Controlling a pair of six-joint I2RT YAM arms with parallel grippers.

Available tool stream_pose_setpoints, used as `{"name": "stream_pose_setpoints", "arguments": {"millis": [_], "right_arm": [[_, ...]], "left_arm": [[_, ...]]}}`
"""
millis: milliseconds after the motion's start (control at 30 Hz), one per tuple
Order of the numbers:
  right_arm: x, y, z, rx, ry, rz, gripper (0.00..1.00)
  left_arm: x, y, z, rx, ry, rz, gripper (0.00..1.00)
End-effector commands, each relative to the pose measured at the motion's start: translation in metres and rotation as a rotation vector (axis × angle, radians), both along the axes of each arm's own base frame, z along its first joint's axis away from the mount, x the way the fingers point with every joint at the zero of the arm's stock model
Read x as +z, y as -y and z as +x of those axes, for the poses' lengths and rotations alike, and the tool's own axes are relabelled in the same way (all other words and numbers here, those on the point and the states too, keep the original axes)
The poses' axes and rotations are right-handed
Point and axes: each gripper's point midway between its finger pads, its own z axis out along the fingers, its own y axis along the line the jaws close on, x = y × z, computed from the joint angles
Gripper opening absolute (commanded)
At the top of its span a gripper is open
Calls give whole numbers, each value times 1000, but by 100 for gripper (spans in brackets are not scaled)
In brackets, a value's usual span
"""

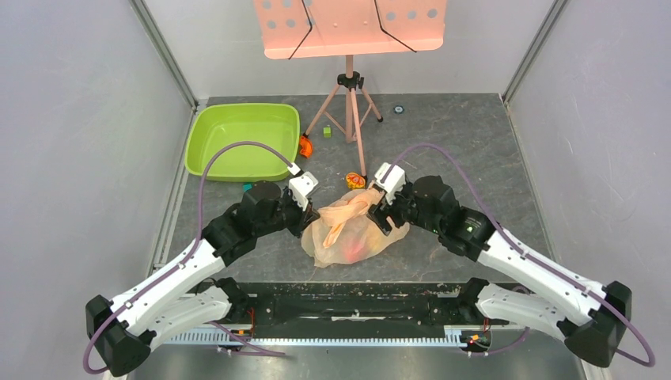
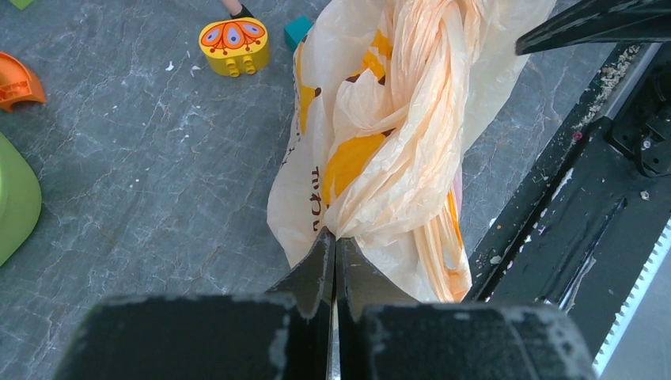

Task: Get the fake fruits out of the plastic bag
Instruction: Untie the plastic bag at the center of the board.

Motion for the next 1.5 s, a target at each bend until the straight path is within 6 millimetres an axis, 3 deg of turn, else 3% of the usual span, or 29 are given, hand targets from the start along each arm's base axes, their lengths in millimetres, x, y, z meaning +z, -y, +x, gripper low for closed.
{"name": "stream_pose_setpoints", "arguments": {"millis": [0, 300, 633, 767, 1033, 1233, 1300, 1367, 1467], "right_arm": [[13, -12, 5, 76, 40, -53, 77], [5, -17, 26, 41, 59, -119, 76], [43, -25, 29, 75, 143, -73, 77], [35, -29, 29, 97, 117, -92, 77], [-3, -32, 36, 106, 65, -179, 72], [-10, -36, 38, 121, 48, -186, 44], [-8, -34, 38, 110, 57, -173, 22], [-3, -29, 39, 75, 72, -149, 7], [9, -18, 43, -18, 106, -82, 0]], "left_arm": [[17, 5, 4, -30, 74, -28, 2], [14, 1, 1, -35, 81, -19, 2], [11, -2, 1, -26, 76, -1, 2], [11, -2, 0, -28, 77, -4, 2], [11, -2, -1, -35, 77, -6, 2], [11, -5, -1, -32, 90, -2, 2], [11, -6, 0, -19, 92, 1, 2], [10, -9, 3, 11, 86, 2, 2], [10, -13, 10, 77, 72, 7, 2]]}}
